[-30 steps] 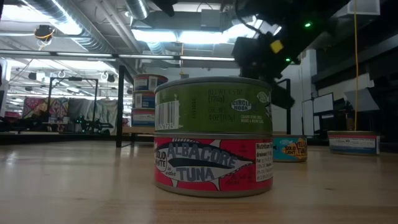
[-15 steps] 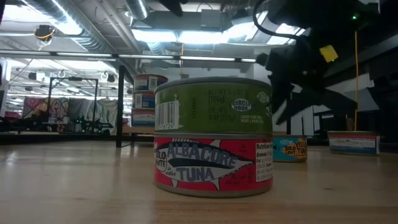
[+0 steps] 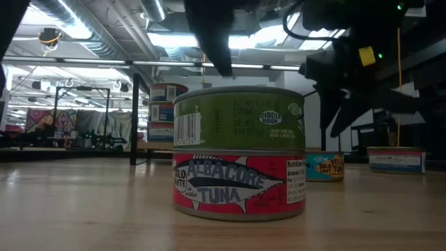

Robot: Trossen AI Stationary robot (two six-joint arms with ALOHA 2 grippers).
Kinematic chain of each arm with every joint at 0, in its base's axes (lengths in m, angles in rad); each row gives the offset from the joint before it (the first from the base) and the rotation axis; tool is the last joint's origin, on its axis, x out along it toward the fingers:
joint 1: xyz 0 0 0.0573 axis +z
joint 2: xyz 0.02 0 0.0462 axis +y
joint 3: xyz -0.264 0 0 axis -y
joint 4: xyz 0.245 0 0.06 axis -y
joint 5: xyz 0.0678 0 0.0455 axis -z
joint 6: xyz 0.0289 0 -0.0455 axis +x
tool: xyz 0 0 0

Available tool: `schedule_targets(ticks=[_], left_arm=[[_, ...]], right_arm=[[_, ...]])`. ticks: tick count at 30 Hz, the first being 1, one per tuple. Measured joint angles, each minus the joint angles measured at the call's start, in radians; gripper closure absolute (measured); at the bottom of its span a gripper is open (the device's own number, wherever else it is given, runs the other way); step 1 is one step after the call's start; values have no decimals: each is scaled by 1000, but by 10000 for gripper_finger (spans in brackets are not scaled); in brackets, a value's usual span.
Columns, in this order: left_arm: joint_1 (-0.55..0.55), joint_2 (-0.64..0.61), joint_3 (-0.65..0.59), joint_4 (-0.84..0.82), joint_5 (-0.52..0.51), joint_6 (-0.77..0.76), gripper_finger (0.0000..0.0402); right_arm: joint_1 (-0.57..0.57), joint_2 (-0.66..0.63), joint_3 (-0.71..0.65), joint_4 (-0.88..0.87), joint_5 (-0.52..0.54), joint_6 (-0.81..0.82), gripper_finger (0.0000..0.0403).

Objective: Stack canned seafood by type on shelf
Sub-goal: Stack the yellow blue tuna can on top of the other yellow blue tuna can on the shelf

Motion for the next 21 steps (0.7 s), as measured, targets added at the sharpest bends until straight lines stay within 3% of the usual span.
schedule_targets(ticks=[9,21], left_arm=[[77,148,0,40,1,135,137],[91,218,0,137,46,432,146]], right_arm=[[0,0,62,-121,-125,100,297],[12,0,62,-242,-123,188,297]])
